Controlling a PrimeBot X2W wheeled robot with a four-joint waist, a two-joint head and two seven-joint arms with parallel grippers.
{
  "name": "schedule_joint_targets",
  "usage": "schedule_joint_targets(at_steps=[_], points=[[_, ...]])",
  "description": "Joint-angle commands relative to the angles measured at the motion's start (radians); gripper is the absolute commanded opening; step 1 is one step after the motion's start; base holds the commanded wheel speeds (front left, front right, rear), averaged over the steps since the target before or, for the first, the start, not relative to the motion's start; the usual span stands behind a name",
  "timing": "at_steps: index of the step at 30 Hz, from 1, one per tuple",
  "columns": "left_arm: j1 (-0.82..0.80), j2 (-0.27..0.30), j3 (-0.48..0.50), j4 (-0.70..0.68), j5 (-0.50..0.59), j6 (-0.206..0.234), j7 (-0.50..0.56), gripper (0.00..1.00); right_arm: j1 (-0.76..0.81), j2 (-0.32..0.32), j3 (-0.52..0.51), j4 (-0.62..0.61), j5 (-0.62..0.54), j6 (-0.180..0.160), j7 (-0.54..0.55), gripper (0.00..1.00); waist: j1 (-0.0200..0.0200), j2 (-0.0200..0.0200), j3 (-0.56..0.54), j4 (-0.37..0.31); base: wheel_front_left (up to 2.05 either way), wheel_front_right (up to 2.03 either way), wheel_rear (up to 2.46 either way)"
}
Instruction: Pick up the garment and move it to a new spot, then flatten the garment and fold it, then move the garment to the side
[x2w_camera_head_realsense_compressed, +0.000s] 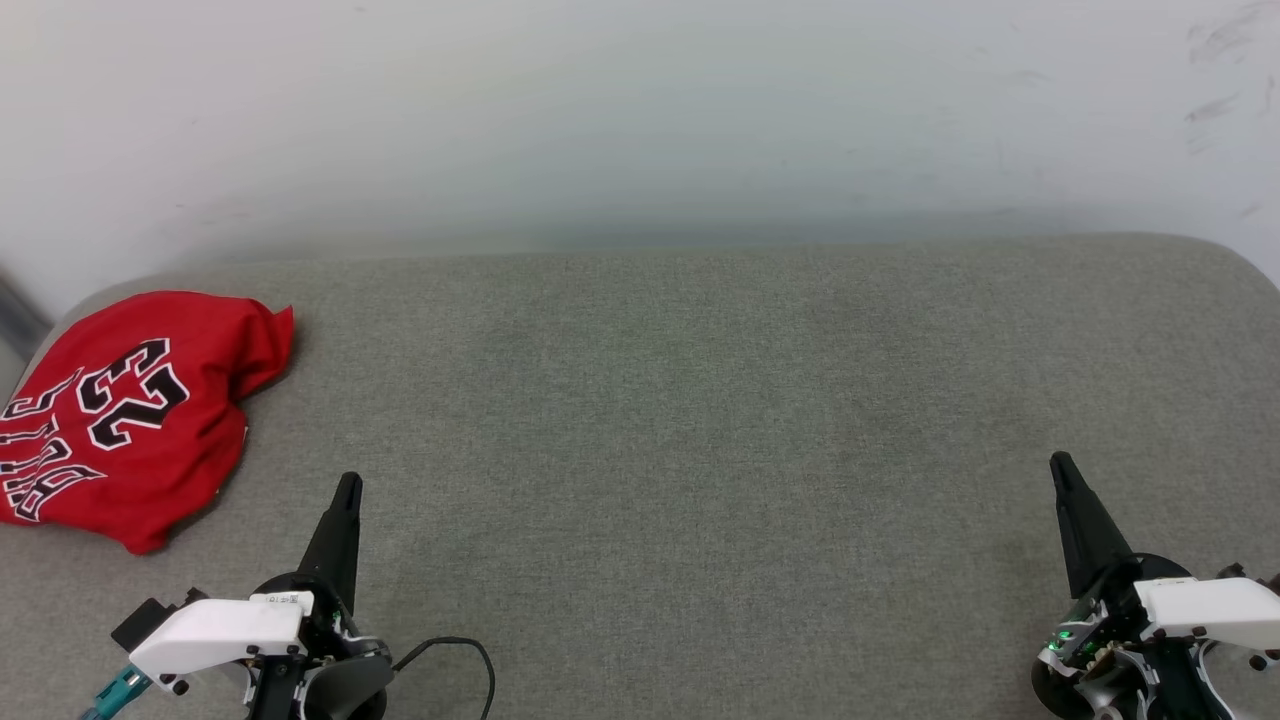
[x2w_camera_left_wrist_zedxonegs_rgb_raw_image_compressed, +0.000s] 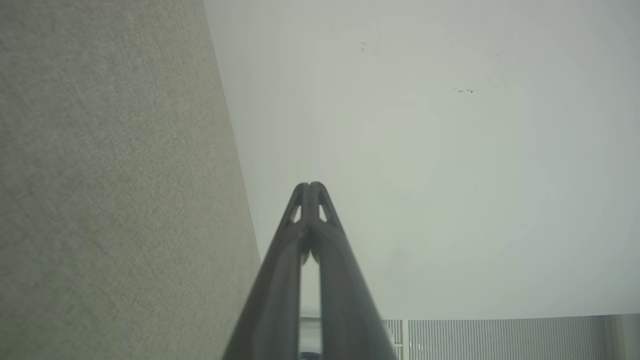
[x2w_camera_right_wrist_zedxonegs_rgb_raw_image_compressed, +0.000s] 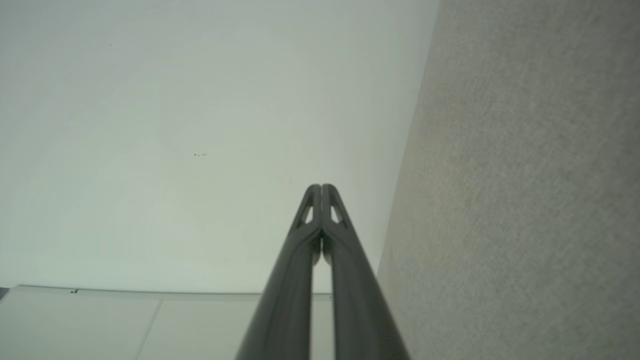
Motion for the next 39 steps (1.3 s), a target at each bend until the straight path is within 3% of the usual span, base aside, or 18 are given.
schedule_joint_targets(at_steps=[1, 29, 30, 39], points=[[-0.007, -0.001, 0.003, 0.000, 0.004, -0.003, 0.003, 0.00, -0.010, -0.005, 0.001, 0.000, -0.002, 0.000, -0.001, 0.00, 0.0000, 0.0000, 0.000, 0.000, 0.00, 0.00, 0.00], [-0.007, -0.001, 0.004, 0.000, 0.004, -0.003, 0.003, 0.00, -0.010, -0.005, 0.001, 0.000, -0.002, 0.000, -0.001, 0.00, 0.0000, 0.0000, 0.000, 0.000, 0.00, 0.00, 0.00], [0.001, 0.000, -0.001, 0.003, 0.000, 0.000, -0.001, 1.00, 0.002, 0.000, -0.001, 0.003, 0.000, 0.000, -0.001, 1.00, 0.0000, 0.0000, 0.000, 0.000, 0.00, 0.00, 0.00], [0.024, -0.003, -0.007, -0.004, 0.020, 0.001, -0.038, 1.00, 0.030, 0.002, 0.001, 0.009, -0.026, 0.000, -0.037, 1.00, 0.0000, 0.0000, 0.001, 0.000, 0.00, 0.00, 0.00]])
